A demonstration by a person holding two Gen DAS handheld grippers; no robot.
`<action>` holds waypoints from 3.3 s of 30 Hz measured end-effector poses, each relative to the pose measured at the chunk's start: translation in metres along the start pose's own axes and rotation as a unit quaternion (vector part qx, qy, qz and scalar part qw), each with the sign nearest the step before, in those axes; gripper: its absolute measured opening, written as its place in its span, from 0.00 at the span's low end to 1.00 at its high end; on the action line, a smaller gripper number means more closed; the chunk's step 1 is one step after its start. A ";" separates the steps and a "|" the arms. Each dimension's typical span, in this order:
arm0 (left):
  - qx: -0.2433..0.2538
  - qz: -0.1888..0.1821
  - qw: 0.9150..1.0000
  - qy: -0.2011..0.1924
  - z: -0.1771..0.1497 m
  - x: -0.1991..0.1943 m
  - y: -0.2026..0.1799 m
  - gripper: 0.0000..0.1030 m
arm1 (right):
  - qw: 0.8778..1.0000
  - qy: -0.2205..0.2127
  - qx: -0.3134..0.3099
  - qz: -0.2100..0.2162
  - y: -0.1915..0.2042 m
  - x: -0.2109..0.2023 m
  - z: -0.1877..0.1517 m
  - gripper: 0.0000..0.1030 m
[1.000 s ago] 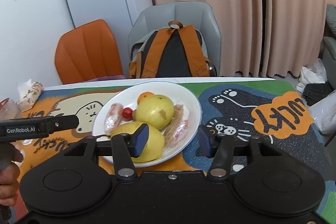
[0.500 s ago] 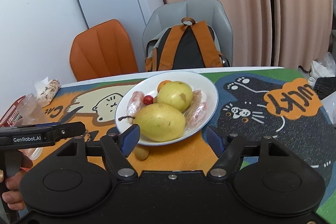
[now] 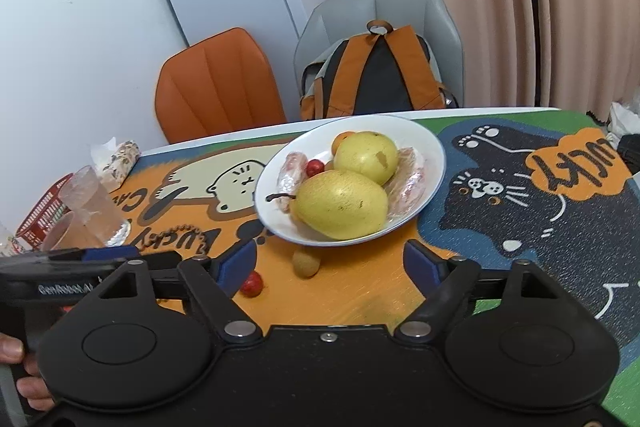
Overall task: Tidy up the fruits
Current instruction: 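Withdraw both open tools from the bowl toward the remaining jujube and kiwi, then close the left tool on the red jujube while the right tool closes on the brown kiwi, then carry the jujube and kiwi over the white bowl and lower them in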
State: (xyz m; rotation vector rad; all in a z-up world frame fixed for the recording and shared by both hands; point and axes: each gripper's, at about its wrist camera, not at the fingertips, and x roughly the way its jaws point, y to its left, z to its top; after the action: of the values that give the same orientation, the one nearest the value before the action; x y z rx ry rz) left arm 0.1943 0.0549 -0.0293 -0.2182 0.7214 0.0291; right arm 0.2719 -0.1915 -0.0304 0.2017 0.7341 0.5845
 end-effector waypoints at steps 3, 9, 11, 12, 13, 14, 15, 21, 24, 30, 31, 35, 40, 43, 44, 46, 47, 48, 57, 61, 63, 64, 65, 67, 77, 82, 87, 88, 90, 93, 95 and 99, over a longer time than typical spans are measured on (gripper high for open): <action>0.003 -0.001 1.000 0.008 -0.005 0.001 0.000 0.81 | 1.000 0.008 -0.001 0.009 0.002 0.001 -0.002 0.79; 0.001 -0.013 1.000 0.021 -0.011 0.007 0.001 0.77 | 0.999 0.024 0.020 0.032 -0.002 0.009 -0.009 0.80; 0.001 -0.015 1.000 0.024 -0.013 0.011 0.001 0.71 | 0.999 0.028 0.022 0.039 -0.002 0.012 -0.011 0.79; 0.001 -0.014 1.000 0.025 -0.014 0.013 0.001 0.68 | 0.998 0.030 0.022 0.041 -0.002 0.014 -0.013 0.78; 0.000 -0.015 0.999 0.029 -0.014 0.016 0.001 0.62 | 0.998 0.032 0.023 0.041 -0.003 0.015 -0.014 0.77; -0.002 -0.016 0.999 0.032 -0.014 0.019 0.001 0.57 | 0.998 0.034 0.023 0.041 -0.003 0.017 -0.015 0.76; -0.003 -0.016 0.999 0.035 -0.015 0.021 0.001 0.56 | 0.998 0.036 0.024 0.041 -0.004 0.020 -0.016 0.74; -0.003 -0.018 0.999 0.036 -0.016 0.033 -0.001 0.52 | 0.998 0.040 0.030 0.044 -0.009 0.030 -0.019 0.68; -0.003 -0.020 0.999 0.038 -0.015 0.041 -0.003 0.50 | 0.998 0.040 0.034 0.043 -0.011 0.034 -0.020 0.67; 0.004 -0.024 0.999 0.043 -0.014 0.055 -0.009 0.45 | 0.997 0.041 0.040 0.043 -0.017 0.041 -0.018 0.65; 0.005 -0.024 0.999 0.045 -0.014 0.057 -0.010 0.43 | 0.997 0.042 0.041 0.044 -0.018 0.042 -0.017 0.65; 0.006 -0.025 0.998 0.050 -0.014 0.066 -0.012 0.40 | 0.997 0.044 0.041 0.046 -0.018 0.048 -0.017 0.65; 0.005 -0.027 0.998 0.059 -0.015 0.078 -0.013 0.28 | 0.997 0.045 0.043 0.048 -0.019 0.055 -0.016 0.65; 0.002 -0.028 0.998 0.057 -0.016 0.080 -0.012 0.23 | 0.997 0.047 0.042 0.046 -0.018 0.061 -0.016 0.65; -0.002 -0.031 0.998 0.057 -0.015 0.079 -0.010 0.22 | 0.997 0.047 0.043 0.047 -0.018 0.063 -0.016 0.65; -0.008 -0.030 0.998 0.053 -0.015 0.078 -0.006 0.22 | 0.997 0.049 0.041 0.048 -0.016 0.067 -0.016 0.63; -0.009 -0.029 0.998 0.051 -0.014 0.077 -0.005 0.22 | 0.997 0.050 0.039 0.048 -0.015 0.069 -0.017 0.62; -0.011 -0.028 0.998 0.048 -0.014 0.075 -0.002 0.22 | 0.997 0.050 0.038 0.049 -0.014 0.072 -0.017 0.62; -0.026 -0.011 0.999 0.038 -0.010 0.065 0.019 0.22 | 0.997 0.054 0.025 0.053 -0.005 0.089 -0.015 0.55; -0.031 -0.005 0.999 0.033 -0.009 0.060 0.027 0.22 | 0.997 0.057 0.022 0.048 -0.001 0.097 -0.014 0.51; -0.036 -0.002 0.999 0.031 -0.008 0.058 0.032 0.22 | 0.997 0.055 0.020 0.046 0.001 0.099 -0.014 0.50; -0.037 -0.001 0.999 0.030 -0.008 0.057 0.033 0.22 | 0.997 0.054 0.016 0.043 0.003 0.101 -0.014 0.48; -0.038 -0.001 0.999 0.030 -0.008 0.056 0.034 0.22 | 0.998 0.053 0.012 0.041 0.005 0.102 -0.014 0.46; -0.040 0.000 0.999 0.029 -0.009 0.054 0.035 0.22 | 0.998 0.057 0.011 0.040 0.007 0.105 -0.014 0.24; -0.042 -0.008 0.999 0.020 -0.008 0.047 0.031 0.22 | 0.998 0.055 -0.001 0.044 0.009 0.083 -0.016 0.22; -0.039 -0.013 0.999 0.010 -0.003 0.041 0.024 0.22 | 0.998 0.046 0.000 0.041 0.006 0.071 -0.014 0.22; -0.033 -0.018 0.999 0.002 0.001 0.037 0.016 0.22 | 0.999 0.039 0.006 0.034 -0.002 0.059 -0.015 0.22; -0.032 -0.018 0.999 0.001 0.001 0.037 0.015 0.22 | 0.999 0.038 0.006 0.032 -0.004 0.056 -0.015 0.22; -0.034 -0.019 0.999 -0.002 0.004 0.036 0.012 0.22 | 0.999 0.033 0.009 0.028 -0.009 0.049 -0.014 0.22; -0.031 -0.022 0.999 -0.007 0.008 0.036 0.006 0.22 | 0.999 0.025 0.012 0.021 -0.016 0.040 -0.012 0.22; -0.029 -0.025 0.999 -0.010 0.011 0.036 0.002 0.22 | 1.000 0.020 0.014 0.017 -0.020 0.034 -0.010 0.22; -0.021 -0.030 0.999 -0.016 0.017 0.034 -0.008 0.22 | 1.000 0.011 0.015 0.011 -0.027 0.025 -0.006 0.22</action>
State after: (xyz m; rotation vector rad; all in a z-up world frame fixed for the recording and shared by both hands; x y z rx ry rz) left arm 0.2316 0.0488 -0.0379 -0.2784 0.6819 -0.0094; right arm 0.2942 -0.1998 -0.0590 0.2312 0.7636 0.5983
